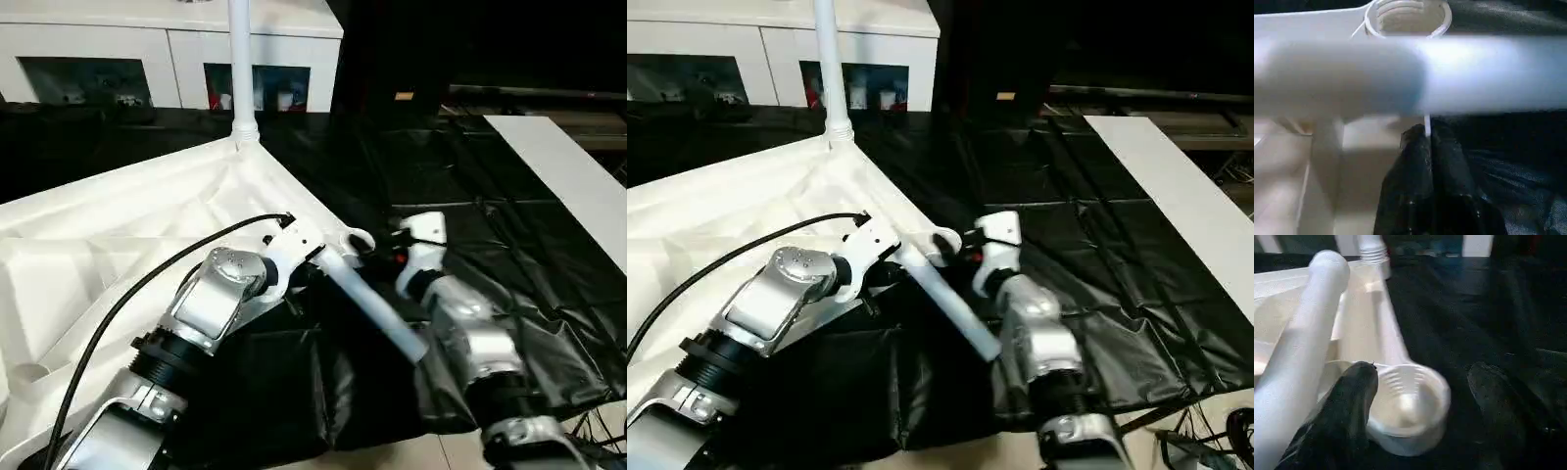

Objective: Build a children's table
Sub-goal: Insert table leg to table base

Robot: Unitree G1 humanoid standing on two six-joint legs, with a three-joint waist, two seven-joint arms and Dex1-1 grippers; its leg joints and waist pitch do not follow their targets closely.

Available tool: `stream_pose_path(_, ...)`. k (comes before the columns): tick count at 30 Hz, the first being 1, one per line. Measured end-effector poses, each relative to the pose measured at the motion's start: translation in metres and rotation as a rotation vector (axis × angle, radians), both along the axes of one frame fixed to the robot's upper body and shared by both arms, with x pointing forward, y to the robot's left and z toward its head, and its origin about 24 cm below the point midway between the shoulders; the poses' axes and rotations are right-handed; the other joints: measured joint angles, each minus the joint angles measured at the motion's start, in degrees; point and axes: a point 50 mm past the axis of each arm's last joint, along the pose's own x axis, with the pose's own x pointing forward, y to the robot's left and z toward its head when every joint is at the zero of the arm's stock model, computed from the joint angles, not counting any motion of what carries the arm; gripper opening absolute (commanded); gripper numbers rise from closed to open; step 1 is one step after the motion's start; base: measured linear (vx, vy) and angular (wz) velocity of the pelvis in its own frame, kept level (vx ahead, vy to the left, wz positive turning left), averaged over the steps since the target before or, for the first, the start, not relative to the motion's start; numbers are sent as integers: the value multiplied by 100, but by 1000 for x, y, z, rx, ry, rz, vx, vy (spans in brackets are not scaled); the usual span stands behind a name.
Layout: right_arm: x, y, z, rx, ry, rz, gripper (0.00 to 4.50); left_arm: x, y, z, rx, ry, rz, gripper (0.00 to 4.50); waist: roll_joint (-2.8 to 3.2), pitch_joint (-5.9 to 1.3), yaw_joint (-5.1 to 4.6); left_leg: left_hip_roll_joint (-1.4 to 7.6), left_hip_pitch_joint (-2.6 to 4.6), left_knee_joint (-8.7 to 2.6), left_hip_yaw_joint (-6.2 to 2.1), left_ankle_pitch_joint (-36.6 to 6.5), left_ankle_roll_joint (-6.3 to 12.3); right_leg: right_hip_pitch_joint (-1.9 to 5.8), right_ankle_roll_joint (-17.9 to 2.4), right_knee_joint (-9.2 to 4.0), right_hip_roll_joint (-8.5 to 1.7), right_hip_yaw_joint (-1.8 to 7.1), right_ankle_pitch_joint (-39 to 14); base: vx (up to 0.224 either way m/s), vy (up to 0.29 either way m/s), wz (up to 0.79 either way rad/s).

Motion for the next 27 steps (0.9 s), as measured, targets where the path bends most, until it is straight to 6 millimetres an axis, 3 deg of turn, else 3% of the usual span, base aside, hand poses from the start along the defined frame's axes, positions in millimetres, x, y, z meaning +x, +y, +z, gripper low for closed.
stream_pose_path(6, 10, -7, 29, 96, -19, 46, 380, -4, 2, -2, 22, -9, -57, 0, 4, 0, 11, 3, 6, 7, 0, 1, -1, 2, 0, 13, 0, 0, 0, 0, 0, 0)
stream_pose_path(11, 9, -8, 59, 136, 22, 238, 422, -7, 3, -3, 63, -80, -137, 0, 7, 2, 89, 5, 5, 25, 0, 5, 5, 7, 0, 29, -1, 0, 0, 0, 0, 0)
stream_pose_path(13, 4, -5, 61, 96, 80, 311, 432, -7, 5, -4, 73, -94, -146, 0, 5, 1, 94, 7, 7, 26, 0, 7, 2, 10, 0, 33, -1, 0, 1, 0, 0, 0)
stream_pose_path(16, -6, -2, 48, 42, 194, 348, 448, -6, 7, -3, 87, -112, -154, 55, 5, 1, 98, 9, 9, 27, 0, 15, -12, 9, 0, 41, -1, 0, 2, 0, 0, 0)
stream_pose_path(18, -15, -2, 33, 31, 298, 356, 450, -6, 9, -3, 104, -132, -162, 55, 5, 1, 82, 10, 9, 27, 0, 18, -17, 6, 1, 44, 0, 0, 3, 0, 0, 0)
stream_pose_path(20, -24, -4, 18, 1, 395, 357, 450, -5, 12, -2, 116, -141, -164, 92, 6, 2, 71, 10, 9, 27, 0, 20, -20, 2, 0, 49, 0, 0, 3, 0, 0, 0)
stream_pose_path(22, -29, -9, 9, -62, 447, 345, 450, -4, 13, -2, 131, -158, -161, 99, 7, 2, 51, 10, 12, 27, 0, 21, -23, 0, -2, 53, 0, 1, 6, 0, 0, 0)
stream_pose_path(27, -32, -18, 0, -208, 504, 291, 450, -3, 16, -1, 144, -183, -158, 143, 7, 2, 44, 12, 15, 26, 0, 23, -26, -1, -6, 56, 1, 1, 13, 0, 0, 0)
